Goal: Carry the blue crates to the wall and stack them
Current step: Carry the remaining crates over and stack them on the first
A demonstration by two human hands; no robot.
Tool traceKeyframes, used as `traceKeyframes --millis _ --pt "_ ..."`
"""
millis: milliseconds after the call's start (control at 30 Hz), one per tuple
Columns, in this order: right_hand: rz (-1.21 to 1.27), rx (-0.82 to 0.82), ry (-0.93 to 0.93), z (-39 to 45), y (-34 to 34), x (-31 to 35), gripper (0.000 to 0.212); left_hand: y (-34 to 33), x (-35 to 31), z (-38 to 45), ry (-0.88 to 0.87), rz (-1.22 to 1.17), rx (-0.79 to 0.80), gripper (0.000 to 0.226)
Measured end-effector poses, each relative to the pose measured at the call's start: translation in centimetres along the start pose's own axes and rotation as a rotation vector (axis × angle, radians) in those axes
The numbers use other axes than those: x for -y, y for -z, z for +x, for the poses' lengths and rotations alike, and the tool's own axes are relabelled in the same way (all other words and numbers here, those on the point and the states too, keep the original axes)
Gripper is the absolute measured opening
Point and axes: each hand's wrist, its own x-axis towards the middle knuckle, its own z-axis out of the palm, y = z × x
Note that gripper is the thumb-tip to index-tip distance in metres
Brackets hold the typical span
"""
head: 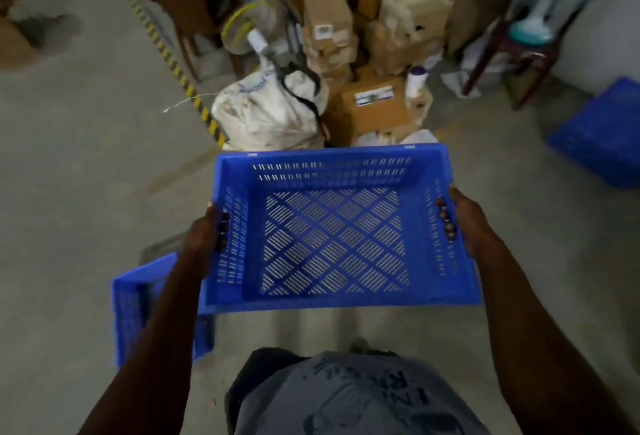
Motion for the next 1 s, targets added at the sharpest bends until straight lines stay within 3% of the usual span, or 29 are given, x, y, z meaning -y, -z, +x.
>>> traceKeyframes --millis 333,633,1000 --pt "0.254 -0.331 -0.133 4.8 19.2 -2.3 0.047 -25.5 -5.5 6.3 0.029 0.242 0.387 0.052" --pt "0.498 -0.6 -0.196 10.4 27.9 -3.0 0.05 -47.8 -11.6 14.1 0.038 0.378 0.637 0.046" --pt "0.728 -0.757 -0.228 16.3 38.3 -0.6 0.047 -73.0 -18.6 17.2 -0.063 0.607 0.829 0.051"
